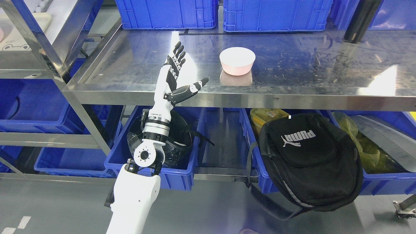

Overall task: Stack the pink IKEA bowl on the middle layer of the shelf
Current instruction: 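Raise the left hand from beside the bins toward the pink bowl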

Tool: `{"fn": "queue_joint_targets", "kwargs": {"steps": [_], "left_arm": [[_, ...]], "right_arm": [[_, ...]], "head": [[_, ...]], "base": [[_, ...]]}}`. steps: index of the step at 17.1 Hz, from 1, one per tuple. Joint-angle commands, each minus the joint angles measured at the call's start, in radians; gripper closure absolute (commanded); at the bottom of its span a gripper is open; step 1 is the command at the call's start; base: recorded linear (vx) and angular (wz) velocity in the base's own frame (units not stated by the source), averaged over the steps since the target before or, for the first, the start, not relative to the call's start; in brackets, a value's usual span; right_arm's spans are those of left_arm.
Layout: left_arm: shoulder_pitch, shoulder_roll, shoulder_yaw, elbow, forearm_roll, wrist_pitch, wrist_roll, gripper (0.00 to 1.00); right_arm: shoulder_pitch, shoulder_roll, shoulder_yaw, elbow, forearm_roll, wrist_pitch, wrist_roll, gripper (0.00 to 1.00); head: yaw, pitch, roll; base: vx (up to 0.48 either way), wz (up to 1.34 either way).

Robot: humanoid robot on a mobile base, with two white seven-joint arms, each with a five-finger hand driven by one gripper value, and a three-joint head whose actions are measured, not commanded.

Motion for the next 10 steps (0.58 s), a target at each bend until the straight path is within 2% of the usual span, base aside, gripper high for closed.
{"fn": "queue_joint_targets", "kwargs": {"steps": [1,3,6,7,8,9,10], "left_arm": [[0.001,0.017,0.022,0.004,0.000,0.031,-0.003,0.00],[0.001,0.017,0.022,0.004,0.000,0.018,-0.009,0.00],[-0.026,0.017,0.021,0.004,-0.053,-0.071,-0.021,0.00],[-0.069,0.020,0.019,0.005,-0.148,-0.061,-0.059,0.00],[-0.139,0.075,0.019,0.028,-0.379,0.009,-0.145,0.00],[-0.193,0.074,0.019,0.030,-0.549,0.100,-0.225,0.00],[-0.250,0.071,0.013,0.028,-0.587,0.160,-0.289,0.00]], "right_arm": [[0.023,-0.017,0.000,-0.017,0.000,0.000,0.000,0.00],[0.023,-0.017,0.000,-0.017,0.000,0.000,0.000,0.00],[0.023,-0.017,0.000,-0.017,0.000,0.000,0.000,0.00],[0.023,-0.017,0.000,-0.017,0.000,0.000,0.000,0.00],[0.023,-0.017,0.000,-0.017,0.000,0.000,0.000,0.00],[0.023,-0.017,0.000,-0.017,0.000,0.000,0.000,0.00],[0.023,-0.017,0.000,-0.017,0.000,0.000,0.000,0.00]], "head": [[0.0000,0.000,0.000],[0.0000,0.000,0.000],[0.0000,0.000,0.000],[0.0000,0.000,0.000],[0.0000,0.000,0.000],[0.0000,0.000,0.000],[0.0000,0.000,0.000]], "base": [[0.000,0.00],[0.000,0.00],[0.000,0.00],[0.000,0.00],[0.000,0.00],[0.000,0.00],[0.000,0.00]]}}
